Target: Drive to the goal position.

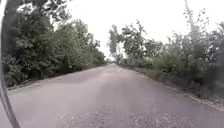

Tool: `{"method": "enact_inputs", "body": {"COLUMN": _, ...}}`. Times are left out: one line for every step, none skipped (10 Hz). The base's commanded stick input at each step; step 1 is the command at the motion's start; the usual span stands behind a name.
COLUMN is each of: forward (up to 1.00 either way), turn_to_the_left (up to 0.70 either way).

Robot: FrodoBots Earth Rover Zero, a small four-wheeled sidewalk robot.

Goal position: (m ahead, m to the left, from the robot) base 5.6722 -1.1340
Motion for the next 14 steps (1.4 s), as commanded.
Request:
{"method": "enact_inputs", "body": {"forward": 0.7, "turn_to_the_left": 0.0}}
{"method": "enact_inputs", "body": {"forward": 0.7, "turn_to_the_left": 0.0}}
{"method": "enact_inputs", "body": {"forward": 0.7, "turn_to_the_left": 0.0}}
{"method": "enact_inputs", "body": {"forward": 0.7, "turn_to_the_left": 0.0}}
{"method": "enact_inputs", "body": {"forward": 0.7, "turn_to_the_left": 0.0}}
{"method": "enact_inputs", "body": {"forward": 0.7, "turn_to_the_left": 0.0}}
{"method": "enact_inputs", "body": {"forward": 0.7, "turn_to_the_left": 0.0}}
{"method": "enact_inputs", "body": {"forward": 0.7, "turn_to_the_left": 0.0}}
{"method": "enact_inputs", "body": {"forward": 0.7, "turn_to_the_left": 0.0}}
{"method": "enact_inputs", "body": {"forward": 0.7, "turn_to_the_left": 0.09}}
{"method": "enact_inputs", "body": {"forward": 0.7, "turn_to_the_left": 0.21}}
{"method": "enact_inputs", "body": {"forward": 0.7, "turn_to_the_left": 0.23}}
{"method": "enact_inputs", "body": {"forward": 0.7, "turn_to_the_left": 0.03}}
{"method": "enact_inputs", "body": {"forward": 0.7, "turn_to_the_left": 0.01}}
